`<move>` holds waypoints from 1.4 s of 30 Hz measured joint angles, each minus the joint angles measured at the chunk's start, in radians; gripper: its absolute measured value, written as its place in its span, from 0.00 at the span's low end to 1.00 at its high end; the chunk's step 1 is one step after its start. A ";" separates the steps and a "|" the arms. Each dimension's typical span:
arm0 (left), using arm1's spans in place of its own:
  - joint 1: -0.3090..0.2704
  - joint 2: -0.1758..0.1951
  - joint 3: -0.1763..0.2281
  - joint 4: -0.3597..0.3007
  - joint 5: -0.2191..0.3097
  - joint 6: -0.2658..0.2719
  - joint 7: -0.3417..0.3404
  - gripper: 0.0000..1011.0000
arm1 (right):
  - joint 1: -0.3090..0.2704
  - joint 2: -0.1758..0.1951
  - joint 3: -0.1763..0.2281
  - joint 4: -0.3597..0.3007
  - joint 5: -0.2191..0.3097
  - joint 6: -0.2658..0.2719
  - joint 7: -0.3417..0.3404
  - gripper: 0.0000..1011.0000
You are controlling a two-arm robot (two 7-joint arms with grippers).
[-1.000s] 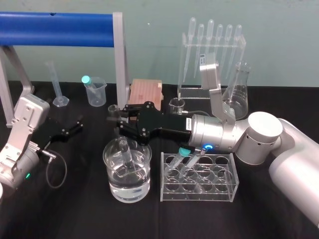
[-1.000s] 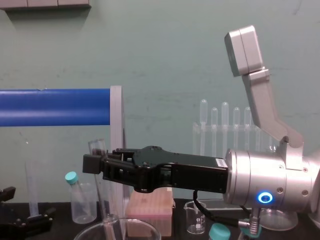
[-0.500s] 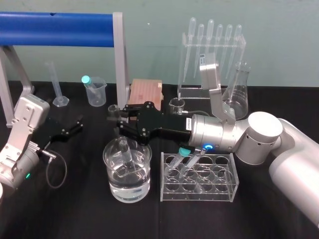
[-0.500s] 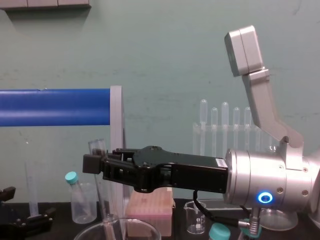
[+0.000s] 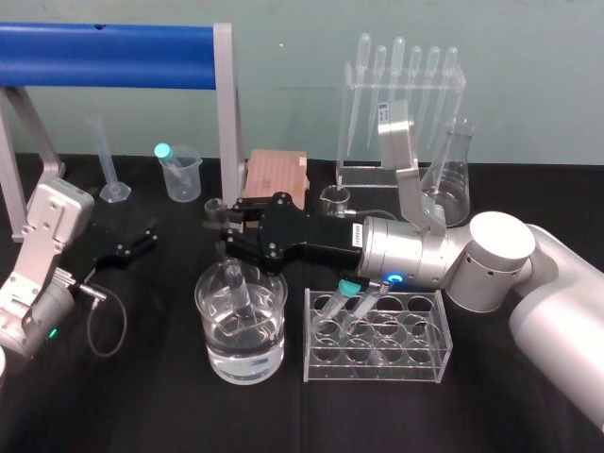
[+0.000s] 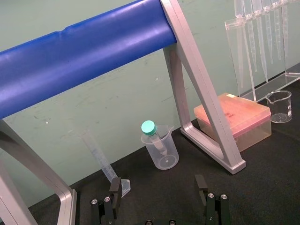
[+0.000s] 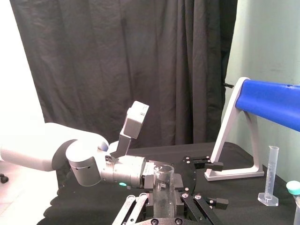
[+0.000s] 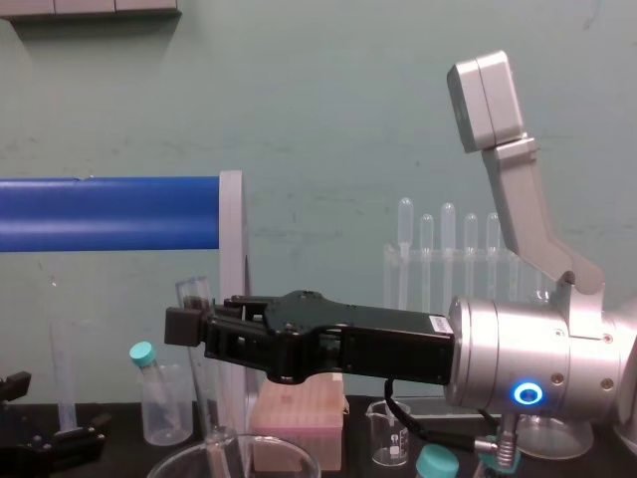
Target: Hold the test tube with one hand and immerse one end into the beaker, then return it to the test tube rack.
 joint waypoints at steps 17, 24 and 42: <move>0.000 0.000 0.000 0.000 0.000 0.000 0.000 0.99 | 0.000 0.000 0.000 0.000 0.000 0.000 0.000 0.24; 0.000 0.000 0.000 0.000 0.000 0.000 0.000 0.99 | 0.000 0.000 0.000 0.000 0.000 0.000 0.000 0.24; 0.000 0.000 0.000 0.000 0.000 0.000 0.000 0.99 | 0.000 0.000 0.000 0.000 0.000 0.000 0.000 0.24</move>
